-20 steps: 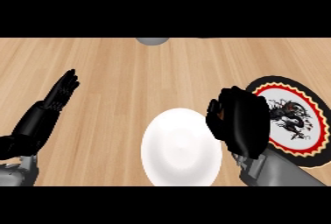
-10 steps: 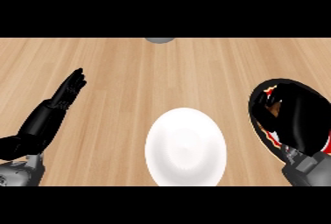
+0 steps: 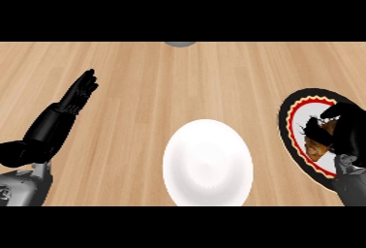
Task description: Pick the croissant from the plate and place it in the plate
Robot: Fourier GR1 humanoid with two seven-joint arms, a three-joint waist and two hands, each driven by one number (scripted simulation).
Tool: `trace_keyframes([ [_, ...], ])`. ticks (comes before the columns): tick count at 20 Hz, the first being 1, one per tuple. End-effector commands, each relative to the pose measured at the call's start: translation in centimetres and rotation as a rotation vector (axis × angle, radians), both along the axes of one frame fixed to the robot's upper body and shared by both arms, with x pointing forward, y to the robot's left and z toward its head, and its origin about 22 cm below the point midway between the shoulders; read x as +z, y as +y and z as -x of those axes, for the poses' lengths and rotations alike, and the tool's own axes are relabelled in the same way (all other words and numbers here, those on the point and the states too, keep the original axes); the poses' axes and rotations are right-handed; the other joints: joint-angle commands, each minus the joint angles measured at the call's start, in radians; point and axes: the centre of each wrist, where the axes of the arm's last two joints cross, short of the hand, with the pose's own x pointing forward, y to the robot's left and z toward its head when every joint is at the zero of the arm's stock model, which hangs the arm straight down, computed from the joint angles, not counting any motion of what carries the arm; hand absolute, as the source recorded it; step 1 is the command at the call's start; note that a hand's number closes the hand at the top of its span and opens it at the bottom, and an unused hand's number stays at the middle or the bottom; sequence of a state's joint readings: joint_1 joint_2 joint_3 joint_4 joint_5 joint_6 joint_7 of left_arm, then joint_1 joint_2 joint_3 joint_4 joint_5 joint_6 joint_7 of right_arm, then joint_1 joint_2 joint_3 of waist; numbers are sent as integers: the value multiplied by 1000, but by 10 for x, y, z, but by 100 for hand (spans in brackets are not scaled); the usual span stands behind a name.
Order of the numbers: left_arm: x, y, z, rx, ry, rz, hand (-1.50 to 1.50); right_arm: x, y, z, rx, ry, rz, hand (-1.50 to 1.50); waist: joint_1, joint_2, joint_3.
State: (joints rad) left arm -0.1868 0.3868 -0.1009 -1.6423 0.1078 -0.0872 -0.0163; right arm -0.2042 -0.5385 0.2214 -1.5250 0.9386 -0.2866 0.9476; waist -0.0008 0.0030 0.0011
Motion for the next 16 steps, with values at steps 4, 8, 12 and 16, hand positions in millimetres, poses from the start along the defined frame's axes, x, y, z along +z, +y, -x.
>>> trace_keyframes([
  [4, -5, -9, 6, -5, 5, 1, 0, -37, -69, -2, -37, 12, -95, -150, 4, -2, 0],
  [8, -21, -22, 9, 6, -5, -7, 0, -49, -58, -16, 55, -78, -81, -150, 6, -2, -1],
  [12, 1, -15, 18, 1, -8, -5, 0, -42, -57, -9, 103, -192, -124, -150, 4, -5, -1],
  [16, 9, -4, 1, 9, 2, -11, 0, -33, -60, 1, 198, -342, -166, -150, -3, -6, 0],
])
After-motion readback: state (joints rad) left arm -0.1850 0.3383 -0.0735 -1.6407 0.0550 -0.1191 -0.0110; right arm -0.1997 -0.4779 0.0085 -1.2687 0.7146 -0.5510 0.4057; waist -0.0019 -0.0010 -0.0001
